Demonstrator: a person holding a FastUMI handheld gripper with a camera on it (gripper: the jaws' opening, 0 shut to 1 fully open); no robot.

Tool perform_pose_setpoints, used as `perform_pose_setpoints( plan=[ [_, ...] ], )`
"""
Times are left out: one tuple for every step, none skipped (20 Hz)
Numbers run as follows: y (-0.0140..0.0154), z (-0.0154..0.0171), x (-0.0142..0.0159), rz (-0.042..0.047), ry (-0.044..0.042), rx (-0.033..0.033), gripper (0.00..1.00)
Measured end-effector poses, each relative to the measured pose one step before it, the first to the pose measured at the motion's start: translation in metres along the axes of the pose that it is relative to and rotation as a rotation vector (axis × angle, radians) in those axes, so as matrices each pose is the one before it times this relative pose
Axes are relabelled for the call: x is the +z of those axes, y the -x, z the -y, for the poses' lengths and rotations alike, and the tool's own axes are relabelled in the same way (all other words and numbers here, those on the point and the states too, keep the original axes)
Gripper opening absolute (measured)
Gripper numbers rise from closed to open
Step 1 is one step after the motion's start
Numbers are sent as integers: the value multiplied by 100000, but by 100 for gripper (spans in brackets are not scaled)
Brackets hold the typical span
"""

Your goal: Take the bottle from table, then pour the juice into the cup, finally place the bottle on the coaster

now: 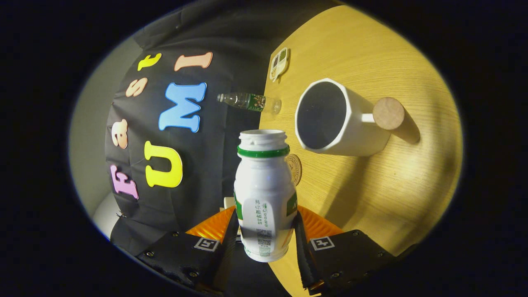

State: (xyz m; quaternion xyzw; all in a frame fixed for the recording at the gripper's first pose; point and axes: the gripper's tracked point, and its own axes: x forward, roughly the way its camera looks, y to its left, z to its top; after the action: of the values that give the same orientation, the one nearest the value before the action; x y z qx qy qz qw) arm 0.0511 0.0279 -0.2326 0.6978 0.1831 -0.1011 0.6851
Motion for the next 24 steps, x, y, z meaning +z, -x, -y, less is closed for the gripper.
perform_pose_setpoints(
  plan=[
    [-18,6,192,63,-1603,-202,65],
    [16,-5,109,-255,-1450,-168,65],
    [-116,45,69,-541,-1560,-440,65],
    [-83,28,-20,-544,-1534,-246,65],
    [65,52,93,-98,-1331,-319,65],
    [-14,-85,-161,-734,-1323,23,66],
    [-73,22,39,-333,-1296,-237,65],
    [-59,-42,-96,-488,-1001,-71,66],
    [-44,27,-29,-612,-1170,-271,65],
    [60,12,37,-25,-1174,-134,65],
    [-46,-63,122,-377,-1383,-14,65],
    [-45,-84,8,-126,-1199,-22,65],
    [4,77,157,-219,-1072,-123,65],
    [-111,-103,-41,-1148,-1487,-182,65],
    [14,-72,8,-706,-1159,-190,65],
    [26,-68,161,-259,-423,-128,65],
    [36,-21,223,158,-430,45,65],
    [-63,-11,102,151,-609,-66,65],
    [-6,-24,144,-231,-699,-236,65],
    [101,78,-68,-304,-781,-273,65],
    [-2,73,-56,-198,-1175,-364,66],
    [1,43,-68,-473,-884,-158,66],
    [-68,98,-90,-511,-549,-334,66],
    [50,10,-74,-328,-496,-215,66]
  ],
)
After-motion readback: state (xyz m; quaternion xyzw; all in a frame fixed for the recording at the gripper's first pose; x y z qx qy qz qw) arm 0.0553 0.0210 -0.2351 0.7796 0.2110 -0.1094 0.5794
